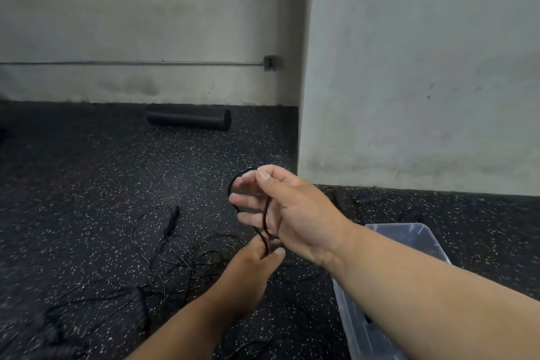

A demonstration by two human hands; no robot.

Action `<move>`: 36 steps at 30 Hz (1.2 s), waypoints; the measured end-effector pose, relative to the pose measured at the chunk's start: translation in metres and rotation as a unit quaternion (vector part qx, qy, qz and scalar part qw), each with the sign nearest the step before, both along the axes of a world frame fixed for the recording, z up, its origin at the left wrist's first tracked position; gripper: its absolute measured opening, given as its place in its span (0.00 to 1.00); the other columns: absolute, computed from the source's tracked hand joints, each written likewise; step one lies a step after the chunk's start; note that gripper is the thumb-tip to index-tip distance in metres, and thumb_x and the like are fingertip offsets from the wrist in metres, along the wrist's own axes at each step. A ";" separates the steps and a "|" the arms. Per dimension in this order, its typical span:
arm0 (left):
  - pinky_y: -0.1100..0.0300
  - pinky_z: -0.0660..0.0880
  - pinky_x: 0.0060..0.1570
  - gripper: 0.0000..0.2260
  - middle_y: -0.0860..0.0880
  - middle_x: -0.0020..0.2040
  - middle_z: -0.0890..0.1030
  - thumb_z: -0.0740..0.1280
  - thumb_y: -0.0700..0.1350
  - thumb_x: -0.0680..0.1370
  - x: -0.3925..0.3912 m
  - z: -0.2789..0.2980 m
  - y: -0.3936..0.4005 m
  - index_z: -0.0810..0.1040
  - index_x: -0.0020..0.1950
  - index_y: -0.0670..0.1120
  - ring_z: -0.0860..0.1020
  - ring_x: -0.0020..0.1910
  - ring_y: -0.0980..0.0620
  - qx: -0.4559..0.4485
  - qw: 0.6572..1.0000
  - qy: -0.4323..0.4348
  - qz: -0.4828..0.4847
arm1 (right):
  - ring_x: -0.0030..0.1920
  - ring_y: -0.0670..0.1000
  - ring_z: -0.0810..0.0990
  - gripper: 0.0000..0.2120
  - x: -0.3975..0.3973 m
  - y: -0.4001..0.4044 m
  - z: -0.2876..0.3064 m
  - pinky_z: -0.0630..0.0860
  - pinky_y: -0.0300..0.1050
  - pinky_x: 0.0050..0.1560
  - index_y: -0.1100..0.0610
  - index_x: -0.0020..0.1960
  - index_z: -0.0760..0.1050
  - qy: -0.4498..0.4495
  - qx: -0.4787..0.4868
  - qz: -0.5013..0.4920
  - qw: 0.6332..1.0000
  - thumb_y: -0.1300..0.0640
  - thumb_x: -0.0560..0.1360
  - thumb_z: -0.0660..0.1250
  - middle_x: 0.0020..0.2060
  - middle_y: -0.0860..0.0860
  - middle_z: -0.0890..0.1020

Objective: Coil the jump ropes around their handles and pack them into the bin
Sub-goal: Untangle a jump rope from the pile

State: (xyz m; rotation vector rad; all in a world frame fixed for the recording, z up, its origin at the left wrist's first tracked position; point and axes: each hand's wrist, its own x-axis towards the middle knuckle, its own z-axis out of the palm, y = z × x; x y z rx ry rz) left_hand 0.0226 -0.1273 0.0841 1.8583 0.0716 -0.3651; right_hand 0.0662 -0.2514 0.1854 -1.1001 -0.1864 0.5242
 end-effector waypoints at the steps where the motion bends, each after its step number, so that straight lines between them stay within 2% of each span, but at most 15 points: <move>1: 0.75 0.72 0.53 0.11 0.62 0.57 0.85 0.65 0.44 0.85 -0.001 0.003 -0.002 0.77 0.66 0.56 0.80 0.59 0.66 -0.014 1.000 0.016 -0.003 | 0.59 0.56 0.82 0.11 0.003 -0.001 0.001 0.75 0.60 0.67 0.55 0.53 0.79 0.004 0.014 -0.004 1.000 0.55 0.87 0.59 0.57 0.55 0.83; 5: 0.65 0.72 0.57 0.07 0.61 0.58 0.85 0.62 0.52 0.87 -0.004 -0.001 -0.005 0.80 0.59 0.58 0.79 0.61 0.63 -0.006 1.000 0.004 0.008 | 0.57 0.56 0.81 0.13 0.011 -0.001 0.006 0.74 0.62 0.68 0.55 0.52 0.79 0.026 0.056 -0.019 0.998 0.53 0.87 0.58 0.54 0.56 0.83; 7: 0.63 0.73 0.55 0.15 0.59 0.55 0.85 0.56 0.56 0.87 -0.004 0.005 -0.004 0.82 0.52 0.55 0.79 0.56 0.63 0.003 0.999 -0.018 0.046 | 0.59 0.55 0.82 0.14 0.014 -0.005 0.009 0.74 0.63 0.69 0.54 0.54 0.80 0.001 0.031 -0.009 0.999 0.48 0.86 0.59 0.56 0.57 0.84; 10: 0.49 0.77 0.63 0.22 0.53 0.53 0.87 0.51 0.63 0.85 -0.006 0.026 0.001 0.82 0.46 0.59 0.83 0.57 0.54 -0.035 0.994 -0.076 0.065 | 0.63 0.52 0.81 0.18 0.020 -0.017 0.007 0.74 0.60 0.70 0.50 0.60 0.82 -0.088 -0.067 -0.023 0.994 0.40 0.83 0.61 0.62 0.54 0.84; 12: 0.46 0.80 0.62 0.22 0.47 0.51 0.88 0.52 0.61 0.83 -0.005 0.047 0.007 0.78 0.47 0.50 0.85 0.55 0.48 -0.105 0.984 -0.118 0.087 | 0.66 0.49 0.79 0.17 0.026 -0.027 -0.006 0.71 0.58 0.73 0.42 0.65 0.80 -0.134 -0.154 -0.039 0.978 0.42 0.81 0.58 0.62 0.48 0.84; 15: 0.41 0.80 0.59 0.21 0.37 0.50 0.86 0.52 0.57 0.85 0.000 0.072 0.023 0.71 0.47 0.42 0.85 0.55 0.39 -0.215 0.959 -0.158 0.100 | 0.68 0.47 0.77 0.24 0.028 -0.035 -0.040 0.68 0.56 0.74 0.34 0.69 0.74 -0.125 -0.287 0.094 0.945 0.51 0.76 0.62 0.66 0.41 0.81; 18: 0.46 0.81 0.52 0.18 0.36 0.46 0.84 0.54 0.57 0.84 0.002 0.084 0.034 0.69 0.45 0.44 0.83 0.52 0.38 -0.314 0.930 -0.155 0.114 | 0.57 0.56 0.81 0.25 0.018 -0.024 -0.075 0.76 0.58 0.59 0.34 0.69 0.74 -0.137 -0.424 0.245 0.861 0.55 0.76 0.66 0.68 0.42 0.79; 22: 0.53 0.80 0.47 0.17 0.39 0.44 0.84 0.52 0.57 0.85 0.002 0.093 0.037 0.69 0.44 0.47 0.84 0.50 0.42 -0.393 0.903 -0.124 0.121 | 0.47 0.45 0.80 0.09 0.000 -0.010 -0.095 0.76 0.43 0.52 0.44 0.62 0.80 -0.126 -0.436 0.231 0.861 0.47 0.85 0.64 0.53 0.46 0.82; 23: 0.52 0.80 0.49 0.17 0.39 0.47 0.85 0.52 0.57 0.85 0.001 0.094 0.038 0.69 0.45 0.47 0.84 0.52 0.42 -0.400 0.900 -0.122 0.123 | 0.47 0.47 0.81 0.13 -0.003 -0.008 -0.094 0.76 0.43 0.51 0.46 0.57 0.81 -0.140 -0.446 0.220 0.856 0.42 0.85 0.60 0.51 0.47 0.83; 25: 0.49 0.79 0.56 0.16 0.40 0.58 0.85 0.52 0.54 0.87 0.001 0.092 0.041 0.73 0.51 0.46 0.84 0.60 0.43 -0.386 0.906 -0.121 0.128 | 0.52 0.46 0.83 0.21 -0.002 -0.008 -0.088 0.76 0.44 0.58 0.50 0.48 0.78 -0.155 -0.445 0.179 0.863 0.39 0.86 0.54 0.54 0.48 0.86; 28: 0.47 0.75 0.69 0.12 0.50 0.69 0.81 0.59 0.50 0.86 0.001 0.078 0.049 0.75 0.68 0.51 0.80 0.68 0.50 -0.272 0.946 -0.107 0.138 | 0.38 0.33 0.81 0.20 0.000 -0.008 -0.061 0.72 0.28 0.41 0.52 0.46 0.73 -0.157 -0.403 0.085 0.898 0.43 0.88 0.50 0.54 0.51 0.87; 30: 0.52 0.73 0.71 0.16 0.56 0.69 0.81 0.65 0.50 0.84 -0.001 0.069 0.051 0.72 0.71 0.59 0.79 0.68 0.57 -0.166 0.979 -0.070 0.098 | 0.39 0.37 0.82 0.20 0.004 -0.007 -0.045 0.75 0.33 0.44 0.52 0.45 0.72 -0.190 -0.369 0.046 0.909 0.43 0.88 0.50 0.50 0.51 0.88; 33: 0.74 0.74 0.48 0.20 0.62 0.60 0.81 0.65 0.39 0.83 -0.005 0.055 0.037 0.72 0.69 0.61 0.79 0.49 0.72 -0.018 1.000 -0.009 0.022 | 0.42 0.55 0.84 0.20 0.003 -0.001 -0.028 0.80 0.53 0.48 0.55 0.44 0.71 -0.192 -0.280 -0.005 0.941 0.44 0.87 0.54 0.42 0.55 0.85; 34: 0.73 0.73 0.41 0.20 0.61 0.60 0.81 0.66 0.40 0.82 -0.007 0.049 0.032 0.72 0.68 0.62 0.78 0.43 0.70 0.034 0.999 0.004 0.009 | 0.46 0.57 0.86 0.19 0.002 0.002 -0.022 0.82 0.54 0.48 0.56 0.44 0.71 -0.173 -0.243 -0.011 0.955 0.45 0.87 0.54 0.44 0.57 0.86; 36: 0.69 0.72 0.41 0.21 0.56 0.64 0.77 0.68 0.47 0.83 -0.012 0.032 0.022 0.69 0.73 0.63 0.75 0.48 0.65 0.103 0.994 0.035 -0.002 | 0.54 0.57 0.87 0.18 0.000 0.006 -0.011 0.82 0.55 0.51 0.57 0.45 0.70 -0.149 -0.195 -0.015 0.969 0.47 0.88 0.54 0.50 0.58 0.87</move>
